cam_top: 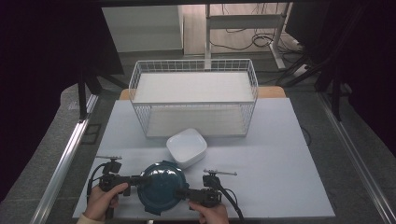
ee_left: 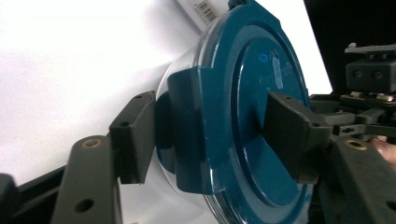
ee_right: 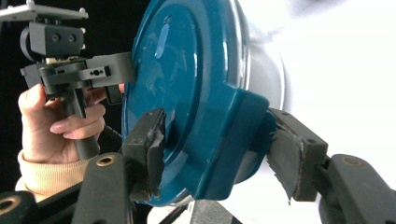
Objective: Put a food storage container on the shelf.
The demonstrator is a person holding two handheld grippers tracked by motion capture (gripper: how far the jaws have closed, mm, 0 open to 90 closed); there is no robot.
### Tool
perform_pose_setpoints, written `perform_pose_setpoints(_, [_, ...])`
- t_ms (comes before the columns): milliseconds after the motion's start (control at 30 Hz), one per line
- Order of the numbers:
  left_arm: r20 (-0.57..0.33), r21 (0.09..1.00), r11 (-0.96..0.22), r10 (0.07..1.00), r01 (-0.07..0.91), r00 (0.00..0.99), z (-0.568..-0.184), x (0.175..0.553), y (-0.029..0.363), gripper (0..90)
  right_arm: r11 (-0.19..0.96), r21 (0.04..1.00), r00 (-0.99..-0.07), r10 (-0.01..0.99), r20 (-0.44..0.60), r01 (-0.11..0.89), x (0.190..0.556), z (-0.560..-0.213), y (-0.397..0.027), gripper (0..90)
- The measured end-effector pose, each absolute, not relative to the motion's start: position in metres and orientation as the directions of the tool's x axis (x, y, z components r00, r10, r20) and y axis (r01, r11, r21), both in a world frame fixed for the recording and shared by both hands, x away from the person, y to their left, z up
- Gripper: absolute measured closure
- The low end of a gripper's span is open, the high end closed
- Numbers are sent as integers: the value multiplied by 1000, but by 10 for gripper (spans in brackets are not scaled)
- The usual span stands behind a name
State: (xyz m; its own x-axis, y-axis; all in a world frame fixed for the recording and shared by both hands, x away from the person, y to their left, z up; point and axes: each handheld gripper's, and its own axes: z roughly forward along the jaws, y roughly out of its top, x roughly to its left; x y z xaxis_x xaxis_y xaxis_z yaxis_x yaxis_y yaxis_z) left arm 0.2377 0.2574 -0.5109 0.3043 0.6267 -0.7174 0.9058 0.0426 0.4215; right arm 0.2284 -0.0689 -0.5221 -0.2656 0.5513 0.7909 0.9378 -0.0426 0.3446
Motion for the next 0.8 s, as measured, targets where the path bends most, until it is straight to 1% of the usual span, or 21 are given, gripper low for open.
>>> perform_pose_setpoints(100, [-720, 425, 52, 624, 904, 303, -509, 235, 259, 397, -65, 326, -242, 538, 808, 943, 227, -522, -70, 426])
perform_pose_setpoints(333, [-713, 443, 63, 629, 895, 309, -503, 229, 259, 411, -82, 308, -223, 521, 824, 948, 228, -523, -72, 449])
perform_pose_setpoints(667, [-696, 466, 60, 641, 883, 324, -494, 222, 254, 413, -85, 312, -225, 517, 826, 946, 231, -518, -75, 449])
perform_pose_setpoints(800, [-691, 489, 68, 638, 870, 338, -485, 219, 253, 421, -80, 332, -248, 509, 824, 940, 232, -510, -77, 449])
